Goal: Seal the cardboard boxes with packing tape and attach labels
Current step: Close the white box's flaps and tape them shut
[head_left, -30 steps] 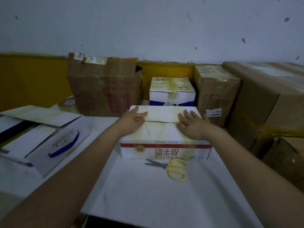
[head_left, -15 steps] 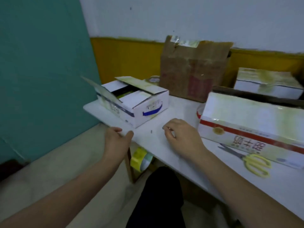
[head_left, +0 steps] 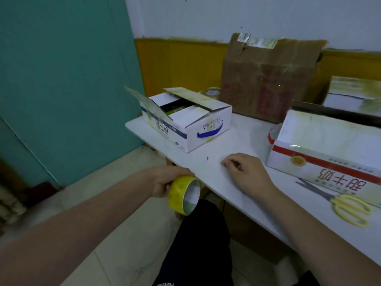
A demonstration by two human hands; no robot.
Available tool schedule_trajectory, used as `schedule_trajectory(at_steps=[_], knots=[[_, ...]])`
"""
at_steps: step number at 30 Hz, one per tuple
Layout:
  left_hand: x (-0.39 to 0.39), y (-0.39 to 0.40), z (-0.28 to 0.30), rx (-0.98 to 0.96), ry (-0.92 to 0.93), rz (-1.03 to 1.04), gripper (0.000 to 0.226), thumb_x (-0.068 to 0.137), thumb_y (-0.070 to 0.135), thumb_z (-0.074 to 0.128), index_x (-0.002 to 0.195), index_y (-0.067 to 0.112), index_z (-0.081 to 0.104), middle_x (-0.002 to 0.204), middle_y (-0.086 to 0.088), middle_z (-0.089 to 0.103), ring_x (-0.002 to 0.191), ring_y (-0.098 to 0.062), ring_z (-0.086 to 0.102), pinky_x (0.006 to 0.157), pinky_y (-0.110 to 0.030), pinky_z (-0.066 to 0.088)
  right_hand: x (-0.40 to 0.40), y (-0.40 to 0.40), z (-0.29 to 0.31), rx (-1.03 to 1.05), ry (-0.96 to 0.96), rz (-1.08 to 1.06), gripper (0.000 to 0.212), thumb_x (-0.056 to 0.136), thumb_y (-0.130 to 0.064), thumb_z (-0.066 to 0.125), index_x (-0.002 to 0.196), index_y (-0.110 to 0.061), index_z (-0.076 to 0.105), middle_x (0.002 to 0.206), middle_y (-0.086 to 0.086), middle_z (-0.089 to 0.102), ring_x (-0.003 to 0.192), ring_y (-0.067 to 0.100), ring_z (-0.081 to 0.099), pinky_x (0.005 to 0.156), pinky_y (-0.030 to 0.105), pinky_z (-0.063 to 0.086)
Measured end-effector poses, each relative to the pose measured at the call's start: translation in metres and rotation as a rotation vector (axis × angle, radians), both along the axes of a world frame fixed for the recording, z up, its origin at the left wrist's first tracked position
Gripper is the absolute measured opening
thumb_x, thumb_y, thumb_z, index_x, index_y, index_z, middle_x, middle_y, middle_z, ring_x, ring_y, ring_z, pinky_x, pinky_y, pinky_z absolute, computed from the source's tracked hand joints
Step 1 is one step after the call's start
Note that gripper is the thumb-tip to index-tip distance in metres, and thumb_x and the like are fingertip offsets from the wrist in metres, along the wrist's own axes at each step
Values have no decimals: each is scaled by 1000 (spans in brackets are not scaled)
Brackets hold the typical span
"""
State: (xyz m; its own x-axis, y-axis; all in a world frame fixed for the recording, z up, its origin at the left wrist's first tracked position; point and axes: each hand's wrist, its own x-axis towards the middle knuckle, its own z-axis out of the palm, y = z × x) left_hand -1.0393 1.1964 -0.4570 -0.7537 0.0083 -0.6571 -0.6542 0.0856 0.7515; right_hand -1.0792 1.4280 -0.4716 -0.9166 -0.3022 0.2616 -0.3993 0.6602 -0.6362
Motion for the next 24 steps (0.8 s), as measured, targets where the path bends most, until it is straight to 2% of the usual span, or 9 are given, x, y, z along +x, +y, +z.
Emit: schedule_trajectory(at_steps=[3,7,9,11,14,17,19,22,24], knots=[[-4,6,17,-202,40,-25,18,93,27,68,85,16,57,61,0,52,37,-8,42,34,-16,28,10,-3,9,-267,-153,-18,23,99,-15,54,93,-19,76,85,-7,74,70,3,67,68,10,47],[-3,19,40,-490,258,-172,27,89,30,72,94,3,71,76,-10,62,59,-21,54,52,-28,48,19,-6,26,-494,-377,-56,24,98,-21,55,91,-12,77,85,2,76,75,13,72,71,20,57],[-1,25,49,-601,358,-244,23,90,32,72,98,12,78,97,-11,71,76,-21,61,68,-35,57,20,-5,30,-485,-485,-60,28,98,-33,57,94,-13,76,89,2,76,80,15,73,79,25,59],[-2,27,55,-667,428,-293,18,91,32,70,95,19,81,107,-6,72,80,-15,59,70,-30,55,20,-5,32,-445,-523,-70,30,97,-40,57,99,-15,74,98,1,76,86,13,72,87,29,58],[-5,30,70,-711,514,-347,15,91,37,69,91,29,81,107,10,68,94,-9,56,73,-22,48,16,-8,41,-263,-347,-6,37,95,-47,58,126,-27,64,121,-14,64,104,6,63,94,27,49],[-7,31,93,-722,660,-440,16,91,44,68,88,33,78,86,16,68,77,1,57,62,-17,42,10,-10,56,-375,-503,171,66,86,-56,62,145,-33,45,135,-17,55,118,5,57,96,26,44],[-11,32,107,-688,756,-542,18,94,44,65,89,30,76,64,9,64,53,-1,48,51,-15,36,6,-4,65,-566,-679,281,69,79,-52,67,140,-26,51,129,-4,66,111,12,66,100,31,50],[-20,37,123,-589,831,-669,18,96,43,60,95,31,73,76,-15,66,63,-13,49,59,-25,39,6,14,80,-668,-722,310,46,81,-39,68,120,-16,67,107,-1,73,97,14,68,96,31,53],[-26,47,133,-542,857,-693,18,98,41,58,97,31,73,78,-10,65,66,-11,53,62,-25,42,6,31,91,-830,-734,252,43,80,-30,68,116,-8,70,97,2,70,89,14,65,89,27,56]])
